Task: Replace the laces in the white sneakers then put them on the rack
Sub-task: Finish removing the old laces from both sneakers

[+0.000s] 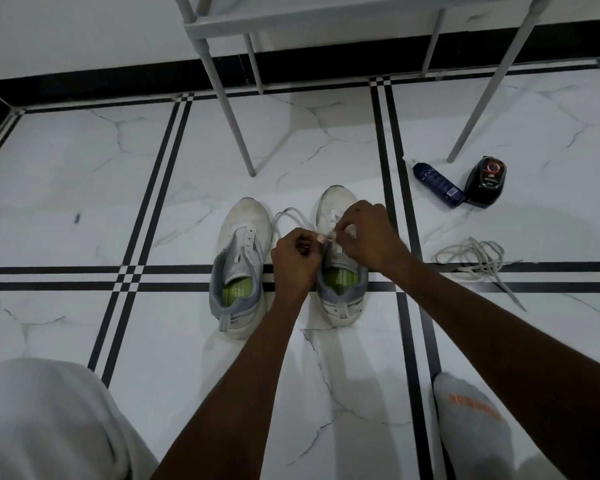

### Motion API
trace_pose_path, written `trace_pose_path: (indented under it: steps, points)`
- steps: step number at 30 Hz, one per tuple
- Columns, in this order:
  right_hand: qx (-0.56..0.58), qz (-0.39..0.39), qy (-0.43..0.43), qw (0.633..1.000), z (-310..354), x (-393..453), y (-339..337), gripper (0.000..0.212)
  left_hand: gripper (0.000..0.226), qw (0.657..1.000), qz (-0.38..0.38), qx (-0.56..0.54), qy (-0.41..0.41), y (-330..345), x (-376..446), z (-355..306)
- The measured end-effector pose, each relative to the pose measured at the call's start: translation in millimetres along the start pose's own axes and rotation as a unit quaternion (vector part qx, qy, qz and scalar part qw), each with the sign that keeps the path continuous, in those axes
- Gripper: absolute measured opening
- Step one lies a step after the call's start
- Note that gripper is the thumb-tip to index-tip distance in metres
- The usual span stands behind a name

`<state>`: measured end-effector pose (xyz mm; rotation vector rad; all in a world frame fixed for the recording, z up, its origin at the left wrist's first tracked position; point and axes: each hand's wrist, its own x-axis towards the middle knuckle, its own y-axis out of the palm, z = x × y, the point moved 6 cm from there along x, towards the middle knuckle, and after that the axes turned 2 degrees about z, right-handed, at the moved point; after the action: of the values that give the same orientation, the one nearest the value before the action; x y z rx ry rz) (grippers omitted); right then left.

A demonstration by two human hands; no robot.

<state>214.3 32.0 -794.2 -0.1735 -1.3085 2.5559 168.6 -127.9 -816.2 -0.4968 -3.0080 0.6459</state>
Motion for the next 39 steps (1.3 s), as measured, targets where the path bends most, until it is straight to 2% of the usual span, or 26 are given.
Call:
trace_pose_path:
  steps: [2,4,6,7,8,9,10,11,12,13,15,17,18,23,25,26,28,29,31,33,35,37,39]
  points:
    - [-0.104,0.055,-0.007,0.993,10,-1,21,0.023,0.008,1.0,0.005,0.004,0.002,2,1,0]
    - [-0.164,0.063,-0.044,0.983,14,0,24,0.024,0.008,1.0,0.003,0.008,-0.001,1,1,0]
    - [-0.157,0.006,-0.06,0.986,12,1,6,0.018,0.01,1.0,-0.001,0.009,0.001,-2,0,4]
    - [-0.12,-0.077,-0.023,0.99,-4,6,-15,0.015,0.012,1.0,-0.002,0.014,0.007,-3,0,3]
    - [-0.07,-0.178,0.066,0.979,-31,8,-45,0.015,0.013,1.0,-0.007,0.02,0.011,-4,0,3]
    - [-0.03,-0.234,0.166,0.958,-60,5,-69,0.018,0.013,1.0,-0.011,0.021,0.011,-5,0,3]
    - [-0.004,-0.26,0.246,0.934,-83,0,-85,0.023,0.014,1.0,-0.012,0.023,0.006,-6,0,4]
    - [0.004,-0.265,0.278,0.923,-95,-1,-93,0.026,0.014,1.0,-0.015,0.025,0.002,-6,1,4]
    - [0.004,-0.247,0.27,0.931,-92,0,-91,0.026,0.015,0.999,-0.018,0.028,-0.003,-5,1,5]
    - [0.002,-0.206,0.215,0.955,-75,5,-82,0.025,0.015,0.999,-0.02,0.03,-0.006,-5,1,5]
    - [-0.012,-0.067,0.059,0.996,-34,12,-41,0.021,0.016,0.999,-0.02,0.029,-0.007,-3,2,4]
    - [-0.064,0.06,0.018,0.996,-8,6,-2,0.022,0.015,0.999,-0.02,0.026,-0.007,-1,2,2]
    - [-0.097,0.082,0.014,0.992,-1,4,6,0.025,0.014,0.999,-0.018,0.025,-0.008,0,2,2]
    - [-0.173,0.046,-0.082,0.98,20,4,12,0.022,0.015,0.999,-0.019,0.039,-0.008,0,3,4]
    - [-0.213,-0.056,-0.019,0.975,-2,10,-14,0.019,0.015,0.999,-0.02,0.041,-0.005,-2,2,2]
    - [-0.248,-0.092,0.053,0.963,-23,12,-34,0.022,0.015,0.999,-0.021,0.043,-0.003,-4,1,1]
    - [-0.173,-0.135,0.209,0.953,-68,7,-74,0.025,0.015,0.999,-0.024,0.044,-0.003,-5,0,1]
    - [-0.114,-0.157,0.244,0.95,-81,6,-86,0.03,0.015,0.999,-0.026,0.043,-0.004,-6,-1,1]
    - [-0.049,-0.134,0.246,0.959,-76,9,-80,0.056,0.013,0.998,-0.032,0.047,0.006,-5,-2,-3]
    - [-0.008,-0.075,0.208,0.975,-49,4,-53,0.074,0.011,0.998,-0.031,0.051,0.019,-3,-3,-7]
    - [0.01,-0.009,0.173,0.985,-21,-3,-22,0.074,0.01,0.996,-0.018,0.083,0.035,0,-3,-11]
    - [0.035,0.043,0.172,0.983,-8,-8,-1,0.065,0.017,0.988,0.004,0.147,0.055,5,0,-16]
    - [0.02,0.043,0.168,0.985,-4,-7,6,0.055,0.02,0.976,0.032,0.203,0.073,13,5,-20]
